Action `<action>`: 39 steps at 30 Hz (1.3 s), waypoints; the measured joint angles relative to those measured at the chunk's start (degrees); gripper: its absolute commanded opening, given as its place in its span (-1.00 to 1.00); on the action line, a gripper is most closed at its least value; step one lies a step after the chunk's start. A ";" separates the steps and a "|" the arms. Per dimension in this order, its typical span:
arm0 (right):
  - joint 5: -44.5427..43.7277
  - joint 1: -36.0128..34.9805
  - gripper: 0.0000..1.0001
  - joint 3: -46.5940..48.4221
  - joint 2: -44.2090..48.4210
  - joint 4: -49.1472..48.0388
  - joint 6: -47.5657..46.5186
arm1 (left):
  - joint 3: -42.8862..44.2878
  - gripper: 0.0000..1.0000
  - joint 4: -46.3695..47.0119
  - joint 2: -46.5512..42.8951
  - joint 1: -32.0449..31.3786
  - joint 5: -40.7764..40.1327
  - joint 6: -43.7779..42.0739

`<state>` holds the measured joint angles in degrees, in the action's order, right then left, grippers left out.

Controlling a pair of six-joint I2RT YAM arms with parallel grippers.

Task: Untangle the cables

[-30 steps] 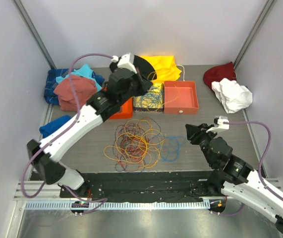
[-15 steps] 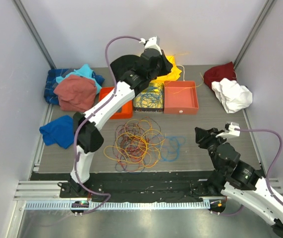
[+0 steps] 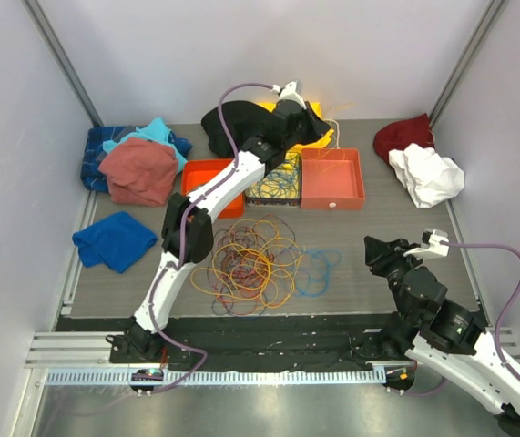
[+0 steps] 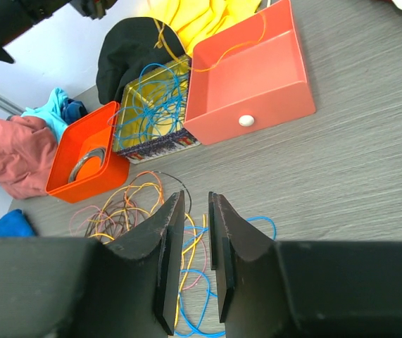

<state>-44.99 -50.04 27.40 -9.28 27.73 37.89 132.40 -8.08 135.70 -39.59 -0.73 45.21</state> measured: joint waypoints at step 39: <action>-3.82 0.00 -0.46 -0.02 -0.02 1.53 1.33 | -1.68 -0.99 1.16 -2.75 -5.16 -13.94 -17.16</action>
<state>-48.82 -50.04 27.38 -9.30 29.26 39.22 130.72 -6.92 132.94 -44.75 -14.68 28.05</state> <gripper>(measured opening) 0.273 0.014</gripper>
